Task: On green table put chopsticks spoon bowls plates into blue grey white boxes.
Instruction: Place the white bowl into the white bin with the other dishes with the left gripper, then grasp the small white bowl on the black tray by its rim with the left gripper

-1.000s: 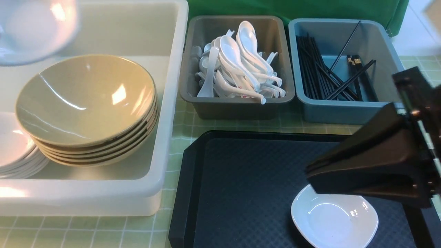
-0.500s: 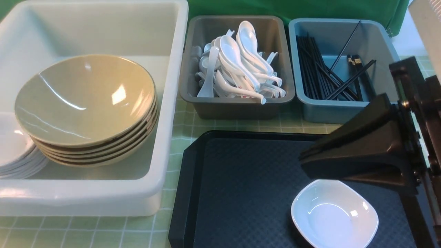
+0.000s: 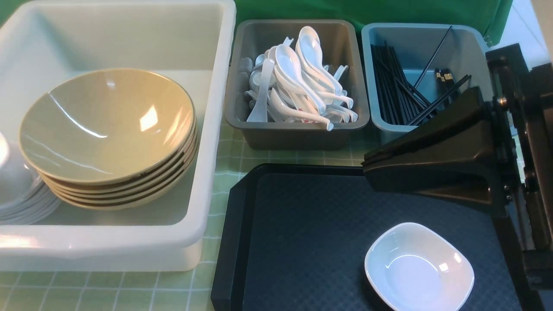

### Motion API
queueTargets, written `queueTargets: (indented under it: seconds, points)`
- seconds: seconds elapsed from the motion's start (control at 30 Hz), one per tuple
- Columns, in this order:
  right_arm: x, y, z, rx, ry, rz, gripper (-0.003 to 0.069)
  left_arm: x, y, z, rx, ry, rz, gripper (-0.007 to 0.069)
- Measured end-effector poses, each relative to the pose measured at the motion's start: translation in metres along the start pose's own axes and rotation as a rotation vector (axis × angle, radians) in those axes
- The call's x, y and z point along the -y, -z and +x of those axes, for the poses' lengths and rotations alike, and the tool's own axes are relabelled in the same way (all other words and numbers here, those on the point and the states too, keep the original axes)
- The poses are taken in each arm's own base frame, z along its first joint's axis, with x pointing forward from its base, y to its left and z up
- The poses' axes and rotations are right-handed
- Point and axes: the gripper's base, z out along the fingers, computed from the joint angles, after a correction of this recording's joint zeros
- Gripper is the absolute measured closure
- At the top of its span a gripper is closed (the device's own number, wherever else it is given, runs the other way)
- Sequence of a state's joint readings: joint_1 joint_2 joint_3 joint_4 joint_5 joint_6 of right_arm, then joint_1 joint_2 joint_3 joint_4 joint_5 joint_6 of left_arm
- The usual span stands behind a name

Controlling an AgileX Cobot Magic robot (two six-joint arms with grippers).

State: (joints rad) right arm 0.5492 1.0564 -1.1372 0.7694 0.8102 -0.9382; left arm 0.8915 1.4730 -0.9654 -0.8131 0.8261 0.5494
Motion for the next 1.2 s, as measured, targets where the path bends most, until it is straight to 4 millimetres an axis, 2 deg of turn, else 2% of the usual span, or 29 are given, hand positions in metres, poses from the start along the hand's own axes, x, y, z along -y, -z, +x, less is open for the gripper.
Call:
queueTargets:
  seconds: [0.2, 0.4, 0.47, 0.63, 0.7, 0.73, 0.8, 0.83, 0.97, 1.03, 1.17, 1.2]
  points:
    - [0.004, -0.006, 0.002, -0.018, -0.014, -0.008, 0.0630, 0.012, -0.012, 0.006, -0.019, -0.074, -0.020, 0.0609]
    - [0.004, -0.006, 0.002, -0.018, -0.015, -0.010, 0.0623, 0.016, -0.015, 0.005, 0.006, -0.016, -0.040, 0.0601]
    - [0.004, -0.006, 0.002, -0.018, -0.015, -0.010, 0.0622, 0.016, -0.015, 0.005, 0.006, 0.020, -0.044, 0.0572]
    - [0.003, -0.006, 0.003, -0.023, -0.015, -0.017, 0.0622, 0.015, -0.013, 0.009, -0.034, 0.072, -0.078, 0.0404]
    - [0.003, -0.006, 0.003, -0.023, -0.015, -0.017, 0.0622, 0.015, -0.012, 0.010, -0.048, 0.086, -0.077, 0.0294]
    - [0.003, -0.006, 0.003, -0.023, -0.015, -0.017, 0.0622, 0.015, -0.012, 0.010, -0.047, 0.087, -0.077, 0.0286]
    - [0.003, -0.006, 0.003, -0.026, -0.015, -0.021, 0.0622, 0.017, -0.011, 0.009, -0.045, 0.097, -0.068, 0.0221]
    - [0.002, -0.006, 0.003, -0.031, -0.016, -0.027, 0.0621, 0.021, -0.009, 0.009, -0.046, 0.097, -0.057, 0.0141]
    - [0.001, -0.006, 0.004, -0.040, -0.016, -0.041, 0.0617, 0.027, 0.000, 0.007, -0.070, 0.051, -0.058, -0.0001]
    - [0.001, -0.006, 0.004, -0.040, -0.016, -0.042, 0.0615, 0.032, 0.011, 0.004, -0.082, -0.005, -0.073, -0.0038]
    - [0.001, -0.006, 0.004, -0.039, -0.017, -0.042, 0.0612, 0.050, 0.040, -0.006, -0.018, -0.074, -0.065, -0.0039]
    - [0.001, -0.006, 0.004, -0.039, -0.017, -0.042, 0.0612, 0.051, 0.042, -0.007, -0.013, -0.078, -0.064, -0.0039]
